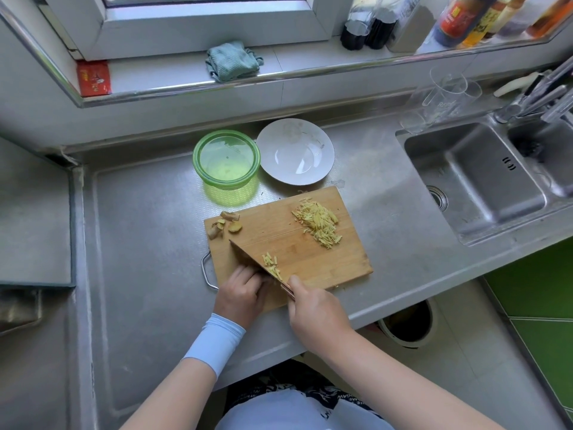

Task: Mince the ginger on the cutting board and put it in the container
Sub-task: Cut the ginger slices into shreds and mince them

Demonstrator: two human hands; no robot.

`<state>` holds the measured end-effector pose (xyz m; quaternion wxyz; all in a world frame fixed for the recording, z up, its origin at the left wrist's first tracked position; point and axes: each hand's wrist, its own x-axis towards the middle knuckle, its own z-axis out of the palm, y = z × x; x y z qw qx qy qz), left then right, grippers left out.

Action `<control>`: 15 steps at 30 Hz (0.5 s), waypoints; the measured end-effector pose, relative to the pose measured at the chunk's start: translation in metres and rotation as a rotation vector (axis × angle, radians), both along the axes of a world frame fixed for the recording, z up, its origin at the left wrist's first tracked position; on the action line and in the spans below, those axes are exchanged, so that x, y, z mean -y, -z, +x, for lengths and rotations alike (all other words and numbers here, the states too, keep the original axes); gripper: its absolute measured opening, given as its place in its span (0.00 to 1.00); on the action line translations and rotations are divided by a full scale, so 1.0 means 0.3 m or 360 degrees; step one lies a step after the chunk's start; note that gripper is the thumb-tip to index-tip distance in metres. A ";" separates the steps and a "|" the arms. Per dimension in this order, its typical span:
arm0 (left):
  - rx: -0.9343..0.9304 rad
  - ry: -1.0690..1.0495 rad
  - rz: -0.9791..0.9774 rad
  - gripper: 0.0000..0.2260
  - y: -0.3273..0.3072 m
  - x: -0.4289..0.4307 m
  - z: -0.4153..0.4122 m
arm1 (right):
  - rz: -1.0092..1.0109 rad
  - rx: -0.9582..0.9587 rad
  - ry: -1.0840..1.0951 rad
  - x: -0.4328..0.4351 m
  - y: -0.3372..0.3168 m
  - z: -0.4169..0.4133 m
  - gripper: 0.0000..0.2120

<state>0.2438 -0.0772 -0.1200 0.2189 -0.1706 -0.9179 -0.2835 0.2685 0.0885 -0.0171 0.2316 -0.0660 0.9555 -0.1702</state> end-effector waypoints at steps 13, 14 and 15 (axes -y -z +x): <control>0.0062 0.0000 0.0045 0.10 0.001 -0.004 -0.002 | 0.0017 0.0008 0.0006 -0.006 -0.001 0.006 0.03; 0.0069 0.0011 0.0058 0.08 0.003 -0.004 0.000 | 0.0017 0.0012 0.0017 -0.014 -0.006 0.012 0.04; 0.0072 0.0020 0.0069 0.07 0.003 -0.004 0.002 | 0.0021 0.0008 0.0020 -0.023 -0.008 0.020 0.04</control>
